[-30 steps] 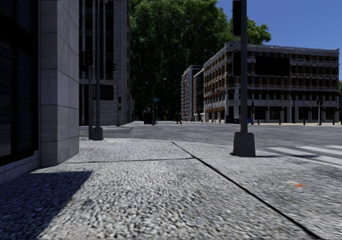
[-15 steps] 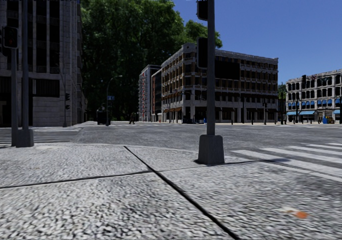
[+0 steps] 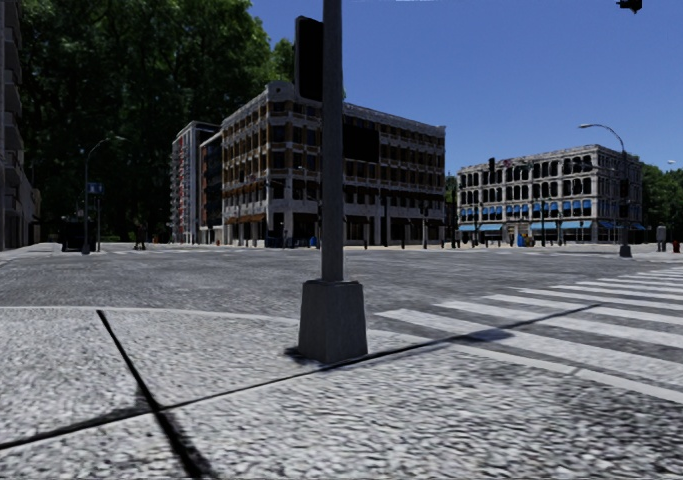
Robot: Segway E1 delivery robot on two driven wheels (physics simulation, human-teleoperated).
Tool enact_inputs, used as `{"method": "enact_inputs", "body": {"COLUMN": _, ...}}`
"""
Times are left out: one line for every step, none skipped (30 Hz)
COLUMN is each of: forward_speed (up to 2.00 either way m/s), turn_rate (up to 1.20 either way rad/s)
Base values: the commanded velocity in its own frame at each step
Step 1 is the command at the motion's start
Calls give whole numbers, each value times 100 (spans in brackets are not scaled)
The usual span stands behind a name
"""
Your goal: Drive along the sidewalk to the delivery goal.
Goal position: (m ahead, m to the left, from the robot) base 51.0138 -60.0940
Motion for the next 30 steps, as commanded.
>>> {"method": "enact_inputs", "body": {"forward_speed": 200, "turn_rate": -76}}
{"method": "enact_inputs", "body": {"forward_speed": 200, "turn_rate": -76}}
{"method": "enact_inputs", "body": {"forward_speed": 200, "turn_rate": -76}}
{"method": "enact_inputs", "body": {"forward_speed": 200, "turn_rate": -76}}
{"method": "enact_inputs", "body": {"forward_speed": 200, "turn_rate": -76}}
{"method": "enact_inputs", "body": {"forward_speed": 200, "turn_rate": -76}}
{"method": "enact_inputs", "body": {"forward_speed": 200, "turn_rate": -76}}
{"method": "enact_inputs", "body": {"forward_speed": 200, "turn_rate": -76}}
{"method": "enact_inputs", "body": {"forward_speed": 200, "turn_rate": -76}}
{"method": "enact_inputs", "body": {"forward_speed": 200, "turn_rate": -76}}
{"method": "enact_inputs", "body": {"forward_speed": 200, "turn_rate": -76}}
{"method": "enact_inputs", "body": {"forward_speed": 200, "turn_rate": -76}}
{"method": "enact_inputs", "body": {"forward_speed": 200, "turn_rate": -76}}
{"method": "enact_inputs", "body": {"forward_speed": 200, "turn_rate": -76}}
{"method": "enact_inputs", "body": {"forward_speed": 200, "turn_rate": -76}}
{"method": "enact_inputs", "body": {"forward_speed": 200, "turn_rate": -76}}
{"method": "enact_inputs", "body": {"forward_speed": 200, "turn_rate": -76}}
{"method": "enact_inputs", "body": {"forward_speed": 200, "turn_rate": -76}}
{"method": "enact_inputs", "body": {"forward_speed": 200, "turn_rate": -76}}
{"method": "enact_inputs", "body": {"forward_speed": 200, "turn_rate": -76}}
{"method": "enact_inputs", "body": {"forward_speed": 200, "turn_rate": -76}}
{"method": "enact_inputs", "body": {"forward_speed": 200, "turn_rate": -75}}
{"method": "enact_inputs", "body": {"forward_speed": 200, "turn_rate": -75}}
{"method": "enact_inputs", "body": {"forward_speed": 200, "turn_rate": -75}}
{"method": "enact_inputs", "body": {"forward_speed": 200, "turn_rate": -75}}
{"method": "enact_inputs", "body": {"forward_speed": 200, "turn_rate": -75}}
{"method": "enact_inputs", "body": {"forward_speed": 200, "turn_rate": -75}}
{"method": "enact_inputs", "body": {"forward_speed": 200, "turn_rate": -75}}
{"method": "enact_inputs", "body": {"forward_speed": 200, "turn_rate": -75}}
{"method": "enact_inputs", "body": {"forward_speed": 200, "turn_rate": -75}}
